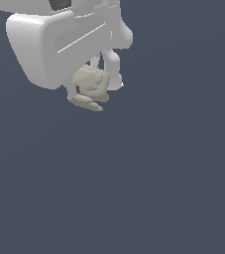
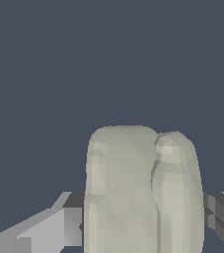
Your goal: Pick up the object and move it to a goal position.
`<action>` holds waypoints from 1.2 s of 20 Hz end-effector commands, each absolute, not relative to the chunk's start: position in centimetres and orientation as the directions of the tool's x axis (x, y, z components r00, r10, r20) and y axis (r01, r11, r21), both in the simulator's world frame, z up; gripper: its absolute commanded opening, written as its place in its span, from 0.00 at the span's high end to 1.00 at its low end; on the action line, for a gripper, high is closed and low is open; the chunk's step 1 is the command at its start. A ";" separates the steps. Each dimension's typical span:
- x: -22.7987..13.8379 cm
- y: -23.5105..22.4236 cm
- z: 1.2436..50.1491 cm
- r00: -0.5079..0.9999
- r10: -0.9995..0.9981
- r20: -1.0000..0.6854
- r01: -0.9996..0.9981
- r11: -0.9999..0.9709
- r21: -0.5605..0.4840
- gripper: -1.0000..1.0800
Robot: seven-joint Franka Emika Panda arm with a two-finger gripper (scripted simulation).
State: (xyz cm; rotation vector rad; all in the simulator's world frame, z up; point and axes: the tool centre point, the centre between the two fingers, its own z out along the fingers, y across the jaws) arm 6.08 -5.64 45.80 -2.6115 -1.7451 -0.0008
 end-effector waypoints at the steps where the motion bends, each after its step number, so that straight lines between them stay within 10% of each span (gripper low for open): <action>1: 6.4 -6.0 46.7 0.383 0.924 0.001 0.924 -0.383 0.000 1.00; 24: 7.6 -7.2 50.0 0.383 0.924 0.000 0.924 -0.383 0.000 1.00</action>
